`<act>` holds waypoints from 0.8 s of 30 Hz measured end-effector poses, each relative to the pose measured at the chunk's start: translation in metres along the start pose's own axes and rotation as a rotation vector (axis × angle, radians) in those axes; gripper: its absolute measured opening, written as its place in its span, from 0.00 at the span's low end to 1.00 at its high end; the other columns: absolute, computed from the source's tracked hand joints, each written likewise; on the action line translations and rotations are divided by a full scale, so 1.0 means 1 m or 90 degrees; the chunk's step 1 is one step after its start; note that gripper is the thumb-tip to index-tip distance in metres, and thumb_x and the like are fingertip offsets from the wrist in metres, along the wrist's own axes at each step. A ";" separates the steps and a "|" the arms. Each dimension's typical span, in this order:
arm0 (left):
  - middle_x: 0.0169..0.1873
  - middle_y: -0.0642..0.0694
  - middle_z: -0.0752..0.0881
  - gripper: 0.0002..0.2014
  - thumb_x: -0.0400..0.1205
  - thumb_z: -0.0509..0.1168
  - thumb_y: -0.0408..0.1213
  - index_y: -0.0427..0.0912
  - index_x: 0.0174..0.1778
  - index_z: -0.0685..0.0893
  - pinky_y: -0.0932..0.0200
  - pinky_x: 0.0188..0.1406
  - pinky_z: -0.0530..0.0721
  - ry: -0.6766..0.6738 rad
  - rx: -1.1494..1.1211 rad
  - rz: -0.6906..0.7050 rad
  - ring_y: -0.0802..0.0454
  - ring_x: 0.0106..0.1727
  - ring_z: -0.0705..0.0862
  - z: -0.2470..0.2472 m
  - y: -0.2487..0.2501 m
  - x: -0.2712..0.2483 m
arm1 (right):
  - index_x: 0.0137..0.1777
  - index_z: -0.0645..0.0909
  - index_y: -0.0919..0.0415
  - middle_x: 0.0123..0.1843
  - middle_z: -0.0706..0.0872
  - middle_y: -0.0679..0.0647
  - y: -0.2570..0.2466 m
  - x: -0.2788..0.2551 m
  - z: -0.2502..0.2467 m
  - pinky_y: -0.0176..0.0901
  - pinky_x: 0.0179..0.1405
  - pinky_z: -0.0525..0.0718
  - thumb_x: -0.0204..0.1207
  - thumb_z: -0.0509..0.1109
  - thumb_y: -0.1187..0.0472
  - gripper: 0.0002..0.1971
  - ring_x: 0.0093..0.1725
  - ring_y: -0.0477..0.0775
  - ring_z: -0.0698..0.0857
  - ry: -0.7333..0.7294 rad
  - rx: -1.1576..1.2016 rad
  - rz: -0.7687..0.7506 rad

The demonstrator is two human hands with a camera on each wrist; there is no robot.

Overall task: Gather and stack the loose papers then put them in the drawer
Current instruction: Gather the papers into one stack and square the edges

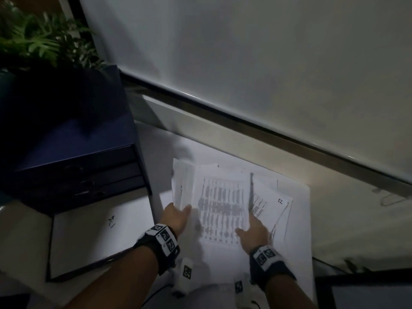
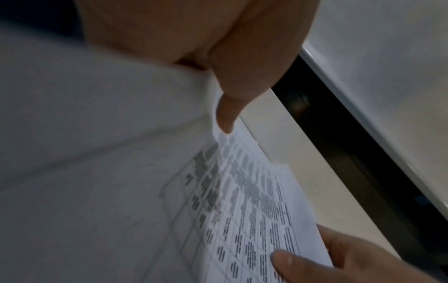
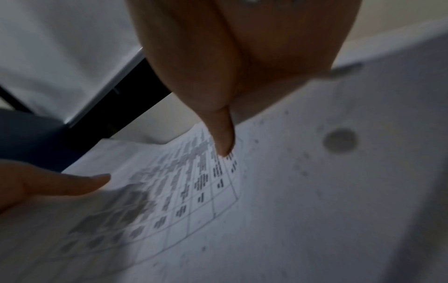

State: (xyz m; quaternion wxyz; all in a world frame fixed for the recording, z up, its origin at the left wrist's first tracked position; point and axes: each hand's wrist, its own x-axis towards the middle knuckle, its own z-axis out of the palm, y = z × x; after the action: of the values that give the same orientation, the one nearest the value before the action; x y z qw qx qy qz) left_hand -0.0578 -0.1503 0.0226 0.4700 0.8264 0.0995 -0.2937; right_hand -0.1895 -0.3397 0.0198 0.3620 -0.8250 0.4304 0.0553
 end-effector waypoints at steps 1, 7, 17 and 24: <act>0.55 0.40 0.87 0.17 0.82 0.68 0.41 0.38 0.64 0.80 0.54 0.51 0.84 -0.005 0.007 0.011 0.41 0.52 0.86 0.002 -0.001 0.001 | 0.78 0.74 0.58 0.71 0.83 0.55 -0.005 0.000 0.007 0.22 0.53 0.79 0.78 0.75 0.63 0.28 0.58 0.53 0.83 -0.035 -0.044 -0.015; 0.41 0.45 0.84 0.14 0.81 0.68 0.29 0.39 0.62 0.78 0.60 0.31 0.81 -0.002 -0.020 0.129 0.50 0.37 0.83 -0.006 0.009 -0.010 | 0.87 0.53 0.56 0.87 0.60 0.58 -0.013 0.015 -0.005 0.61 0.82 0.63 0.68 0.78 0.38 0.54 0.85 0.63 0.62 -0.036 -0.045 0.039; 0.45 0.52 0.89 0.13 0.80 0.70 0.24 0.37 0.59 0.82 0.70 0.43 0.85 -0.027 -0.212 0.442 0.67 0.44 0.89 -0.059 0.079 -0.049 | 0.53 0.90 0.55 0.48 0.94 0.48 -0.081 -0.011 -0.094 0.51 0.55 0.89 0.70 0.82 0.63 0.12 0.51 0.48 0.93 0.057 0.437 -0.229; 0.59 0.50 0.88 0.30 0.74 0.77 0.27 0.53 0.66 0.72 0.56 0.60 0.86 -0.077 -0.263 0.370 0.56 0.59 0.89 -0.045 0.057 -0.033 | 0.49 0.87 0.52 0.44 0.93 0.45 -0.084 -0.027 -0.068 0.31 0.39 0.89 0.65 0.85 0.67 0.16 0.43 0.37 0.91 0.110 0.454 -0.226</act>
State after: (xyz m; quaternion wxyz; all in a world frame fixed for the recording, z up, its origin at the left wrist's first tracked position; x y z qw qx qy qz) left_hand -0.0413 -0.1397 0.1001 0.6960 0.6888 -0.1104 -0.1702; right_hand -0.1585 -0.3347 0.1262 0.5919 -0.7108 0.3023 -0.2304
